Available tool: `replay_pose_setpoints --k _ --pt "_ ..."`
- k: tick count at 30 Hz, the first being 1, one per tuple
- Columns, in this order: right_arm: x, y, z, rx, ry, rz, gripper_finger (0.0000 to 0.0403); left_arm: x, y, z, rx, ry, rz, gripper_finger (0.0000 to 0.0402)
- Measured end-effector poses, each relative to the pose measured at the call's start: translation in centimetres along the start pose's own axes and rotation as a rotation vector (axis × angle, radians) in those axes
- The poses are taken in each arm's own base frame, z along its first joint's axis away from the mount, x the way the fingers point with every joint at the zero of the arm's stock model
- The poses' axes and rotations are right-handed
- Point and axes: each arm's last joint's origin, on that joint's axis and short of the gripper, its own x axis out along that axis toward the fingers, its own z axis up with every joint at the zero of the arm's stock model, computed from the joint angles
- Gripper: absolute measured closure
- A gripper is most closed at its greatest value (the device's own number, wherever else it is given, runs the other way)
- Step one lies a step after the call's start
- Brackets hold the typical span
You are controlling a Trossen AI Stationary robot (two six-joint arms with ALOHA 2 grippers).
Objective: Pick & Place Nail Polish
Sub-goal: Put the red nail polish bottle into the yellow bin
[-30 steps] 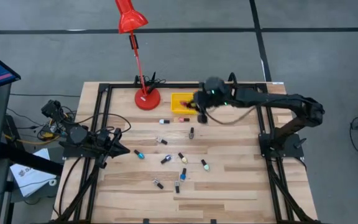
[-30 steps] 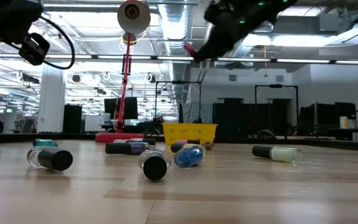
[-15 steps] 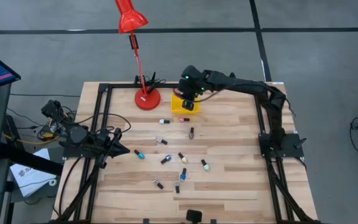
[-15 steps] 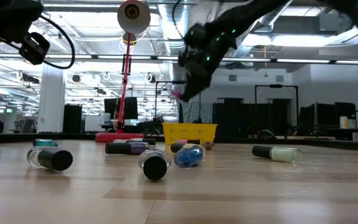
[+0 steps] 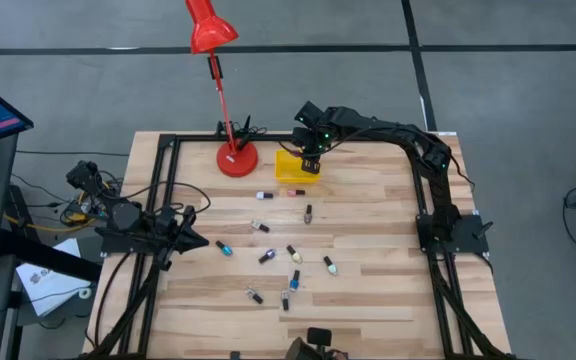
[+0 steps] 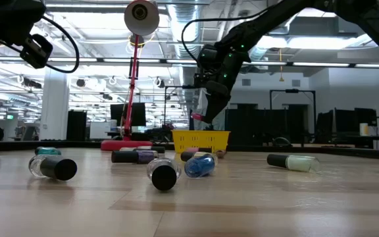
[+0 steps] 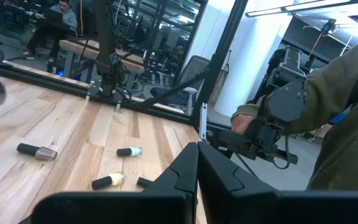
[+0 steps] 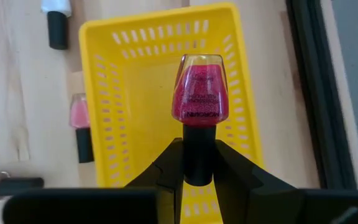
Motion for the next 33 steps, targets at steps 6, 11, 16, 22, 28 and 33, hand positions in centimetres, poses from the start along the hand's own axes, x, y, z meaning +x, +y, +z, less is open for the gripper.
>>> replay_pose_setpoints --k 6,11,16,22,28,33 --pt "0.9 0.5 -0.8 -0.045 0.017 0.049 0.0347 0.0 0.0 0.0 0.000 0.000 0.000 0.0400" --pt "1.6 0.6 -1.3 -0.083 0.012 0.068 0.0347 0.0 0.0 0.0 0.000 0.000 0.000 0.0400" --pt "2.1 0.3 -1.9 -0.077 0.009 0.071 0.0347 0.0 0.0 0.0 0.000 0.000 0.000 0.0400" --pt "2.6 0.6 -2.1 -0.122 0.005 0.075 0.0347 0.0 0.0 0.0 0.000 0.000 0.000 0.0400" --pt "3.0 0.4 -2.0 -0.115 -0.008 0.067 0.0347 0.0 0.0 0.0 0.000 0.000 0.000 0.0400" --pt "4.6 0.8 -2.5 -0.104 0.035 0.110 0.0347 0.0 0.0 0.0 0.000 0.000 0.000 0.0400"
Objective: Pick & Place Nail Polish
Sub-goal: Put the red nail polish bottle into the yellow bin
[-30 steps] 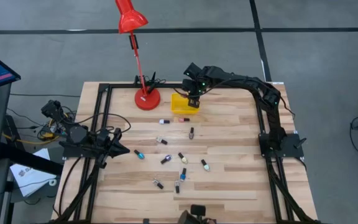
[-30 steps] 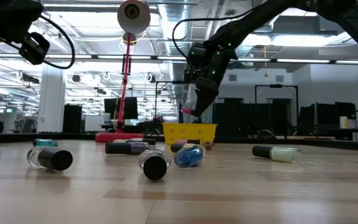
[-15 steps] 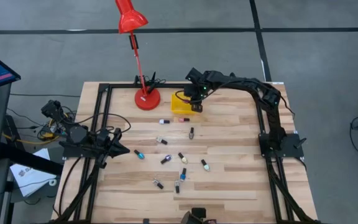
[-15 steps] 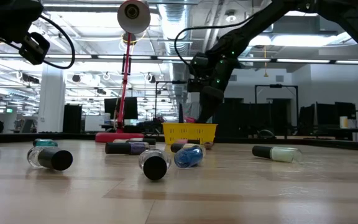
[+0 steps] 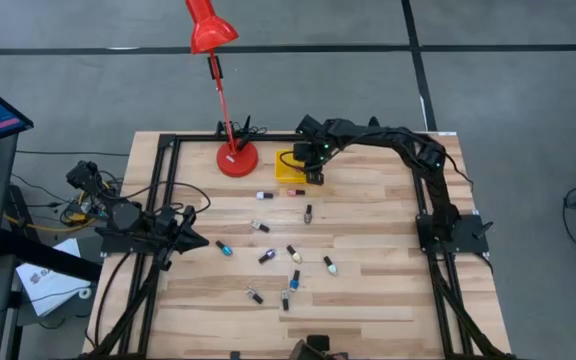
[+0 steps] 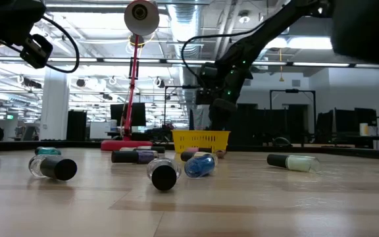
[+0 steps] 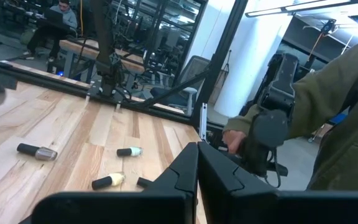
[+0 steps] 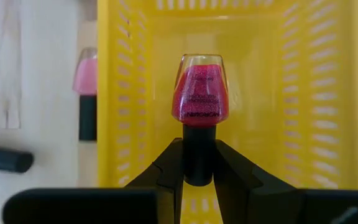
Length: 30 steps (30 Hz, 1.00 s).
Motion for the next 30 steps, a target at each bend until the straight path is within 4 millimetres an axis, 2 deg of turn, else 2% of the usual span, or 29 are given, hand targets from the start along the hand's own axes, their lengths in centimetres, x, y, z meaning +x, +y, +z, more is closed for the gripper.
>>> replay_pose_setpoints --k 4,13,21,30 --pt "0.65 0.20 -0.12 -0.005 0.018 0.016 0.0346 0.00 0.00 -0.01 0.000 0.001 0.000 0.0400" --pt "0.56 -0.01 -0.03 -0.009 0.003 0.007 0.0345 0.00 0.00 0.00 0.000 0.000 0.000 0.0400" --pt "0.56 -0.04 -0.03 -0.007 0.005 0.000 0.0325 0.00 0.00 0.01 0.000 -0.001 0.000 0.0400" --pt "0.55 -0.17 0.04 -0.002 0.002 -0.020 0.0326 0.00 -0.01 0.02 -0.001 -0.002 -0.001 0.0400"
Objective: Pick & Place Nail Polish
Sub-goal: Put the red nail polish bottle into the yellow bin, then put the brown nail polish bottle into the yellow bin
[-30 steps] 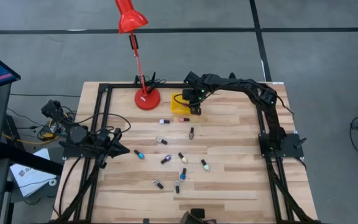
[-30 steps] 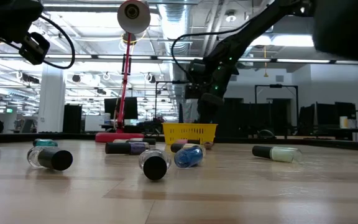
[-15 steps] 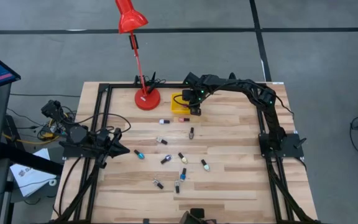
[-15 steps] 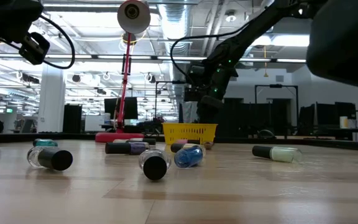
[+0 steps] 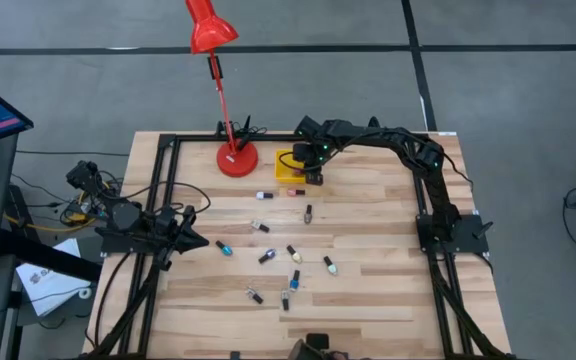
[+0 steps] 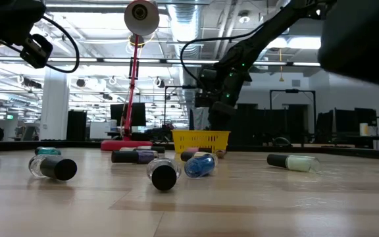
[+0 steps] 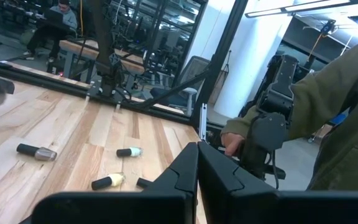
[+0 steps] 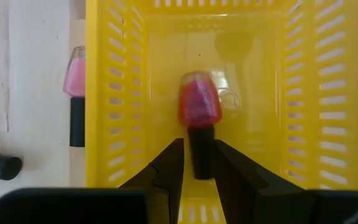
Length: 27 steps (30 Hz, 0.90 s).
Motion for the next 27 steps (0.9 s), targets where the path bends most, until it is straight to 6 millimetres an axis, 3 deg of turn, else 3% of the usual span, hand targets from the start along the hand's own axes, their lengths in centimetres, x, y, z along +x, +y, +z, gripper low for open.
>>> replay_pose_setpoints --k 4,9,14,18,23,27 --pt "-0.7 -0.1 0.7 -0.009 0.006 -0.019 0.0315 0.0 0.0 0.0 0.000 -0.001 0.000 0.0400" --pt "-4.1 -0.5 3.0 -0.015 -0.014 -0.029 0.0278 0.0 0.0 0.0 -0.001 -0.002 -0.001 0.0400" --pt "-8.7 0.4 5.2 -0.035 -0.078 -0.015 0.0232 0.0 0.0 0.1 -0.003 -0.005 -0.001 0.0400" --pt "-13.9 2.1 5.8 -0.031 -0.265 0.011 0.0215 0.0 0.0 0.1 -0.003 -0.005 -0.002 0.0400" --pt "-21.0 4.5 3.4 0.008 -0.459 -0.017 0.0222 0.0 0.0 0.1 -0.003 -0.005 -0.002 0.0400" --pt "-23.5 7.5 -0.6 0.041 -0.564 -0.047 0.0236 0.0 0.0 0.1 -0.003 -0.006 -0.002 0.0400"
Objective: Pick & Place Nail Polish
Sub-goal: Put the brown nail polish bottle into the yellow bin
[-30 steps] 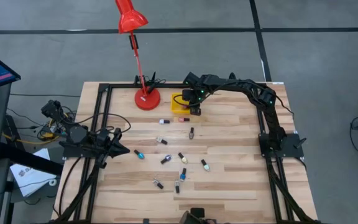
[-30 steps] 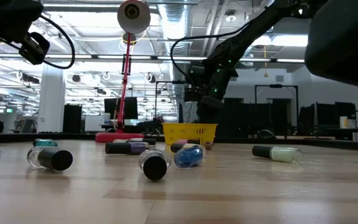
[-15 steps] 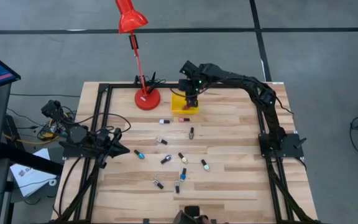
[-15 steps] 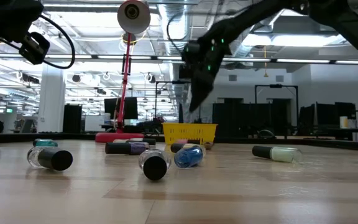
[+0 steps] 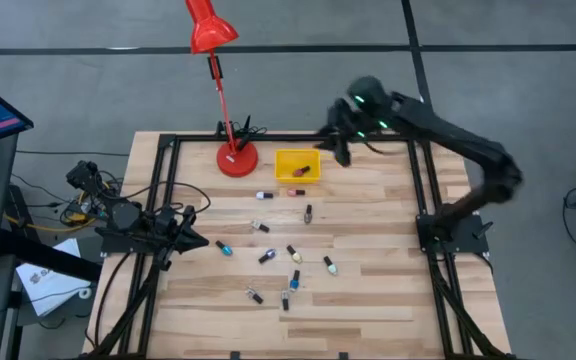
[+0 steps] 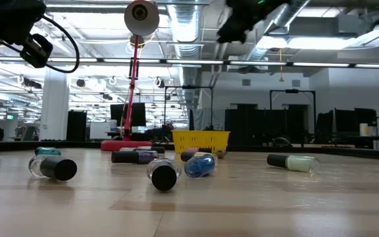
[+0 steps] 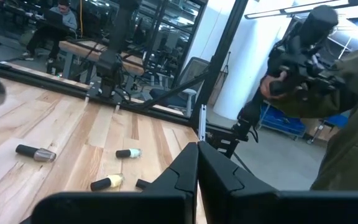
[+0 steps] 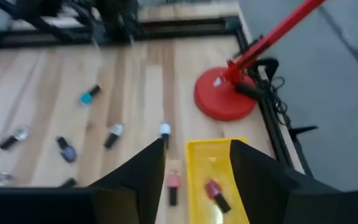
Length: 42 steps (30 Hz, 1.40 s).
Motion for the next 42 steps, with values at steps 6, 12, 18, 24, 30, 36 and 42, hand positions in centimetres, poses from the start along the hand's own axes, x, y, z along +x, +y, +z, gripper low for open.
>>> replay_pose_setpoints --k 6,12,18,24,30,36,42 --pt "-0.8 3.8 -7.6 0.144 -0.143 -0.073 0.0248 0.0 0.0 0.0 -0.002 -0.004 -0.001 0.0400" --pt "2.4 6.6 -15.4 0.273 -0.161 -0.133 0.0231 0.0 0.0 0.1 -0.003 -0.007 -0.002 0.0400" --pt "6.0 8.5 -19.3 0.403 -0.029 -0.175 0.0199 0.0 0.0 0.1 -0.005 -0.009 -0.003 0.0400" --pt "9.4 10.6 -19.7 0.478 0.063 -0.251 0.0170 0.0 0.0 0.1 -0.007 -0.013 -0.004 0.0400" --pt "12.5 12.0 -17.8 0.536 0.165 -0.340 0.0174 0.0 0.0 0.1 -0.007 -0.013 -0.004 0.0400" --pt "15.4 13.1 -14.9 0.478 0.293 -0.466 0.0182 0.0 0.0 0.2 -0.008 -0.015 -0.005 0.0400" --pt "17.8 13.3 -13.2 0.511 0.396 -0.523 0.0165 0.0 -0.1 0.2 -0.009 -0.016 -0.005 0.0400"
